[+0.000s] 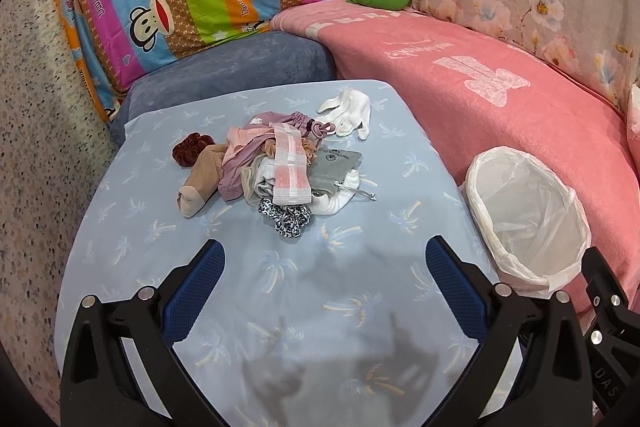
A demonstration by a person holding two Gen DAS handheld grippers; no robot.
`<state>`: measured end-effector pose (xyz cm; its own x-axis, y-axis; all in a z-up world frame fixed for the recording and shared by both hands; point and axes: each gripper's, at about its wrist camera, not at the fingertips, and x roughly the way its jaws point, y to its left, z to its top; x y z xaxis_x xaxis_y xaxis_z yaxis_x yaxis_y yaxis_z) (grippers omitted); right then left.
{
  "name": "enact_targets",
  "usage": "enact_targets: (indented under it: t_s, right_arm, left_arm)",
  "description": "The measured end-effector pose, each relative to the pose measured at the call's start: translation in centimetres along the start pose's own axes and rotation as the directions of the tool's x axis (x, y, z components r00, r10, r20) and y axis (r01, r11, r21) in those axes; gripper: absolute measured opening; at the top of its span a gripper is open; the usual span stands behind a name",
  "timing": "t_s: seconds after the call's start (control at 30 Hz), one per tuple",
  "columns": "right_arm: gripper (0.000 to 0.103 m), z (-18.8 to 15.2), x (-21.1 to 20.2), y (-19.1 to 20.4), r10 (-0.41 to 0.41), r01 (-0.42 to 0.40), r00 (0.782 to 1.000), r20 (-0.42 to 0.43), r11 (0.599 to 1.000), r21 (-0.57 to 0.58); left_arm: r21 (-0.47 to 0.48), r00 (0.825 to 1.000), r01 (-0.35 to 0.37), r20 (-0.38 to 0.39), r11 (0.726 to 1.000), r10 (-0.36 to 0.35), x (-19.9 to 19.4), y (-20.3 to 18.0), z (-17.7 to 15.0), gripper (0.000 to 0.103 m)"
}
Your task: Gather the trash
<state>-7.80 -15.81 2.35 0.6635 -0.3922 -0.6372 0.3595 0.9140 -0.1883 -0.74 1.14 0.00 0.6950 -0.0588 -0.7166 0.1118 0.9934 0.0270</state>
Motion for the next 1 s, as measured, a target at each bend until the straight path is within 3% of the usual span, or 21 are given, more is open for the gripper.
enact_targets:
  t_s: [1.0]
  right_arm:
    - [0.096,0.0,-1.3,-0.4,-0.006,0.006,1.000,0.024,1.000,0.010]
  left_arm:
    - [0.013,0.999,0.004,0.033,1.000,-0.004,-1.4,-0.6,0.0,0.096]
